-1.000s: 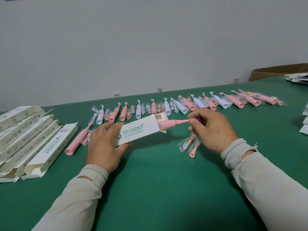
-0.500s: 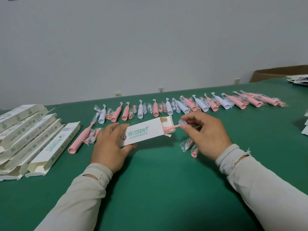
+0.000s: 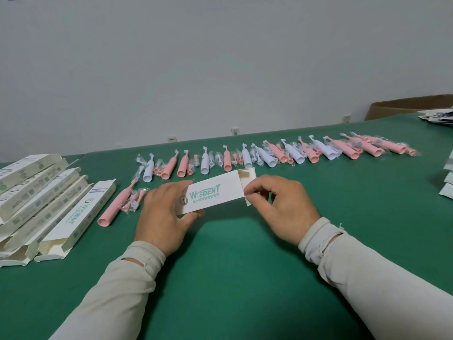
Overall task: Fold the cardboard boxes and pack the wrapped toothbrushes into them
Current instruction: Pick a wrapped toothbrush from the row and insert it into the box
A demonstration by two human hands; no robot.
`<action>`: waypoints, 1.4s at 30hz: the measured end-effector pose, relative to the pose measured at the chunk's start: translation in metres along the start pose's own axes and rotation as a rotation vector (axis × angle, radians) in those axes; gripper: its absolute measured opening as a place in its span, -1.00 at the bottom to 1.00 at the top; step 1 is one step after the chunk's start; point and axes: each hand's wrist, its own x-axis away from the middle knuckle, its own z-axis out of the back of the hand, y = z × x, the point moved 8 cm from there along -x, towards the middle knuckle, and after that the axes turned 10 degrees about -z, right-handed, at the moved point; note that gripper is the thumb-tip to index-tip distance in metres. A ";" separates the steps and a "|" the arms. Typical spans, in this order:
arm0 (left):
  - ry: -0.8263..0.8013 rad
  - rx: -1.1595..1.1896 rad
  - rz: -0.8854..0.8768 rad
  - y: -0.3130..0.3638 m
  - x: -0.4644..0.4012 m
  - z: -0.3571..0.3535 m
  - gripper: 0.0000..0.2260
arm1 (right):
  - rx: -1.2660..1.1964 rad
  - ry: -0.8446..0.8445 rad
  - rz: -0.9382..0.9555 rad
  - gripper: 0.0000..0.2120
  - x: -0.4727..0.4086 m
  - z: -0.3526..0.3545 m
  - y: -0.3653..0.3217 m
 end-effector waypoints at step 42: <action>0.020 -0.069 0.068 -0.003 0.000 0.008 -0.46 | -0.036 -0.110 -0.016 -0.85 -0.006 0.030 0.005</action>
